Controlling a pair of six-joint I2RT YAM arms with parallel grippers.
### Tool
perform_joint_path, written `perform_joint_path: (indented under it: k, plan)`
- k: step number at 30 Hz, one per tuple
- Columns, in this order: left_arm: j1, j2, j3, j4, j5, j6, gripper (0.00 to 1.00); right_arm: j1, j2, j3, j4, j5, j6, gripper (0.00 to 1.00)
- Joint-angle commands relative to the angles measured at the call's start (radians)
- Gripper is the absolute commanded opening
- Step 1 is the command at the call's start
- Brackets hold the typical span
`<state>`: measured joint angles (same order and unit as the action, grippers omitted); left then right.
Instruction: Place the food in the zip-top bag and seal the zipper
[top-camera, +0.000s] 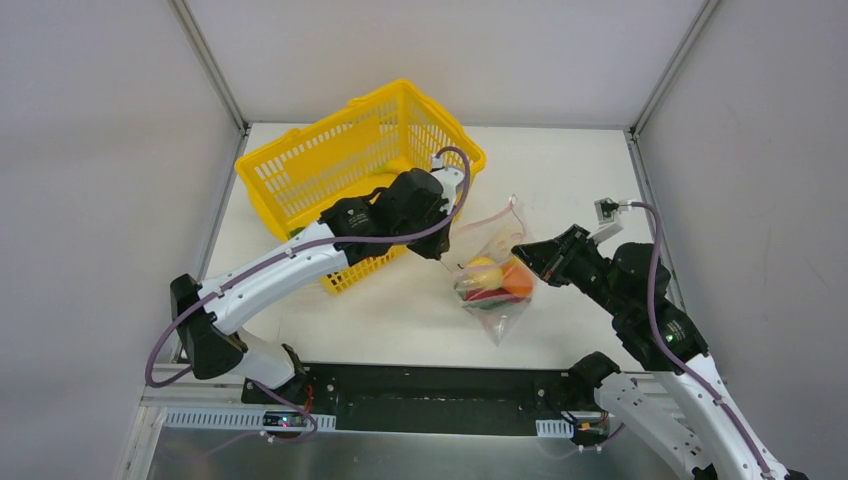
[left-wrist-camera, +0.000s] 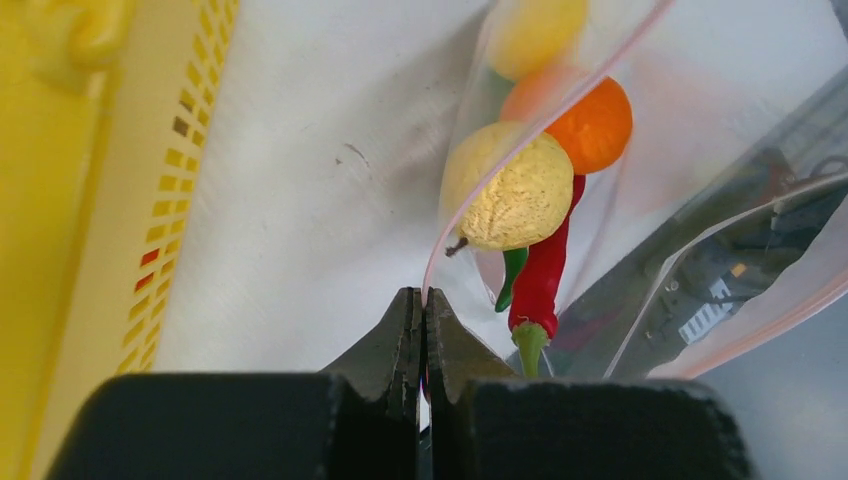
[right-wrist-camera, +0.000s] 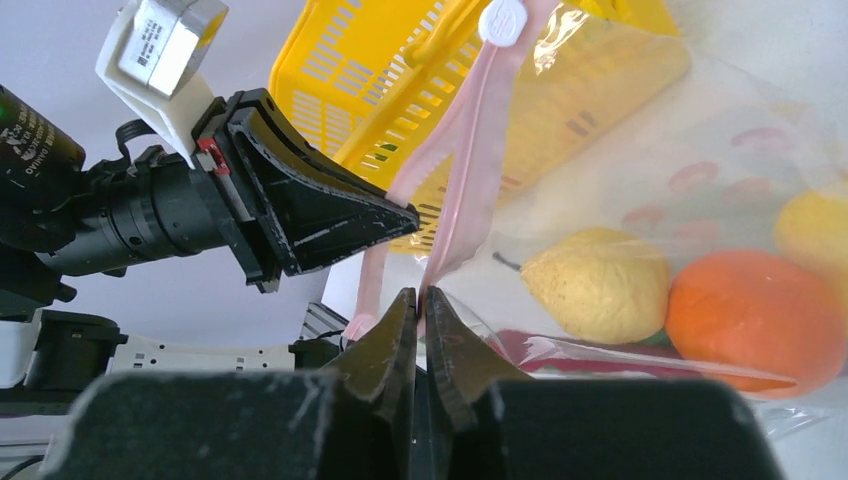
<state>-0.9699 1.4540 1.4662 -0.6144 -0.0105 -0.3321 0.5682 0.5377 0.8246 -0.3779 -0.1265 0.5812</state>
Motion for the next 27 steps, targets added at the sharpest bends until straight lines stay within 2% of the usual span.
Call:
perform_joint_path:
  k: [1, 3, 4, 6, 8, 14, 19, 23, 27]
  plan:
    - [0.031, -0.094, -0.03, 0.045, -0.085, -0.05, 0.0, 0.001, 0.003, 0.011, 0.08, 0.014, 0.044, 0.08]
    - [0.032, -0.112, -0.045, 0.056, -0.088, -0.051, 0.0, 0.002, 0.007, 0.0, 0.087, 0.021, 0.062, 0.08]
    - [0.032, -0.121, -0.054, 0.067, -0.08, -0.051, 0.05, 0.002, 0.011, -0.006, 0.091, 0.023, 0.069, 0.08]
    - [0.032, -0.127, -0.06, 0.074, -0.06, -0.052, 0.29, 0.001, 0.021, -0.017, 0.101, 0.022, 0.081, 0.07]
    - [0.031, -0.126, -0.052, 0.054, -0.056, -0.049, 0.5, 0.002, 0.029, -0.023, 0.112, 0.017, 0.09, 0.07]
    - [0.032, -0.177, -0.053, 0.033, -0.084, -0.008, 0.84, 0.001, 0.051, -0.025, 0.122, 0.01, 0.098, 0.07]
    - [0.042, -0.214, -0.039, 0.006, -0.115, 0.043, 0.91, 0.001, 0.053, -0.027, 0.122, 0.01, 0.101, 0.06]
    - [0.047, -0.231, -0.048, -0.037, -0.16, 0.029, 0.89, 0.001, 0.065, -0.021, 0.101, 0.008, 0.091, 0.07]
    - [0.047, -0.308, -0.182, 0.002, -0.132, 0.01, 0.88, 0.002, 0.09, -0.013, 0.05, 0.005, 0.072, 0.1]
